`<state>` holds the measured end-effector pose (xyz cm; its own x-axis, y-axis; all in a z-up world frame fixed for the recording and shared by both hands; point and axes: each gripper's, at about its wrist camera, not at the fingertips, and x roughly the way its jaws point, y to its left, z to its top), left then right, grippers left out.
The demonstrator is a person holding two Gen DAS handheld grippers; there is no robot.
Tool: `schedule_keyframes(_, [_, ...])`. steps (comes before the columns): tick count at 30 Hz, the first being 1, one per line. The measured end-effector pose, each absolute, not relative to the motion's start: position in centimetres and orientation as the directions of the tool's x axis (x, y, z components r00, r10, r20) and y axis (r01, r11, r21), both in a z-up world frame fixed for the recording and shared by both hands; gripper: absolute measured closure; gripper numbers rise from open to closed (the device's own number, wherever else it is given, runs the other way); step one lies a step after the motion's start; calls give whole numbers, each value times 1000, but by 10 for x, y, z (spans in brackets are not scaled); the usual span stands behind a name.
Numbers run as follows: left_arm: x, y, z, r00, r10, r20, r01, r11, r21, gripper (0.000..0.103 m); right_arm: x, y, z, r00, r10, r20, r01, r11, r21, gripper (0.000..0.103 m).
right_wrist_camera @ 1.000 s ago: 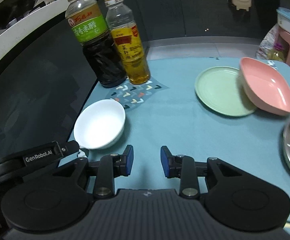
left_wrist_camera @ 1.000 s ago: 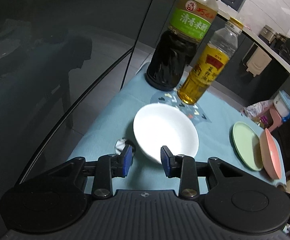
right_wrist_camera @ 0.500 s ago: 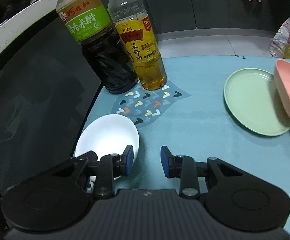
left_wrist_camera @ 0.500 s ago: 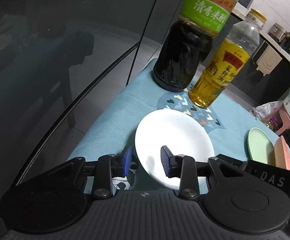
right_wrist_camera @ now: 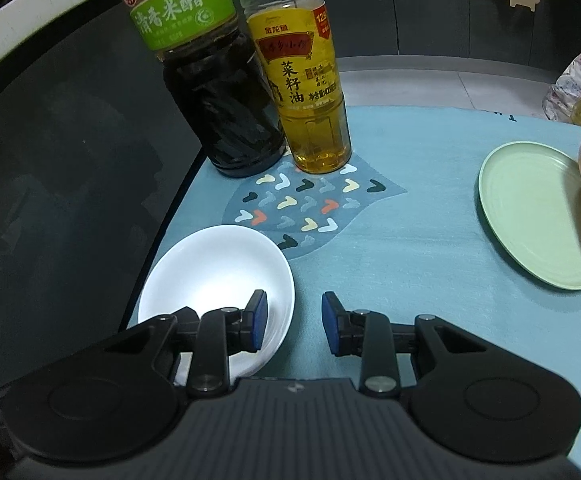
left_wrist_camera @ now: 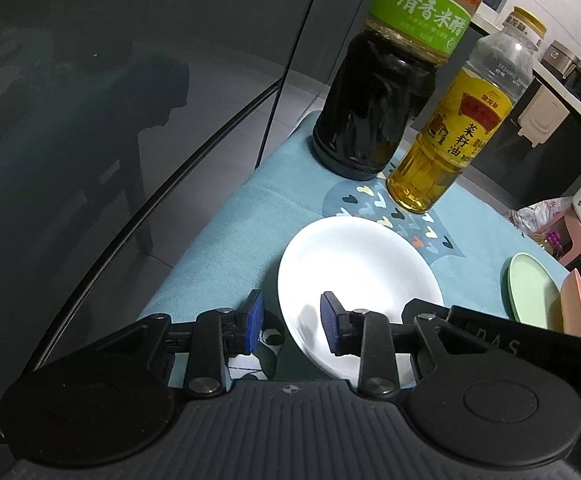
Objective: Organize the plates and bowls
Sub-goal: 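Reach both tools to the white plate by the bottles and grasp its rim, then carry the white plate to the black bowl and lower it onto the white bowl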
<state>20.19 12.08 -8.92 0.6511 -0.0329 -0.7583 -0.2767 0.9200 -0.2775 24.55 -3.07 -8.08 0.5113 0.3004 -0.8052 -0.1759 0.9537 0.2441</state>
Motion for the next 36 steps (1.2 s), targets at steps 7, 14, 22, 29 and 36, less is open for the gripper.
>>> schedule_keyframes(7, [206,119,-94,649,-53,-759,-255,925,-283,79,250,-30,-89,498,280,-820,-163,960,229,72])
schedule_keyframes(14, [203,117,-93,656,-62,-752,-225,935,-274,91,253,-27,-92,473,310,-825,-201,949,242,94])
schedule_keyframes(22, [183,107,-75,674,-71,-736,-195,943,-270,91,233,-33,-76,492,295,-819,-195,954,227,93])
schedule_keyframes(29, [150,92,-53,699,-81,-711,-154,953,-260,90,197,-45,-51,530,301,-793,-194,953,232,93])
schedule_keyframes(36, [110,73,-35,713,-112,-692,-95,963,-253,90,151,-62,-23,586,295,-754,-185,955,231,93])
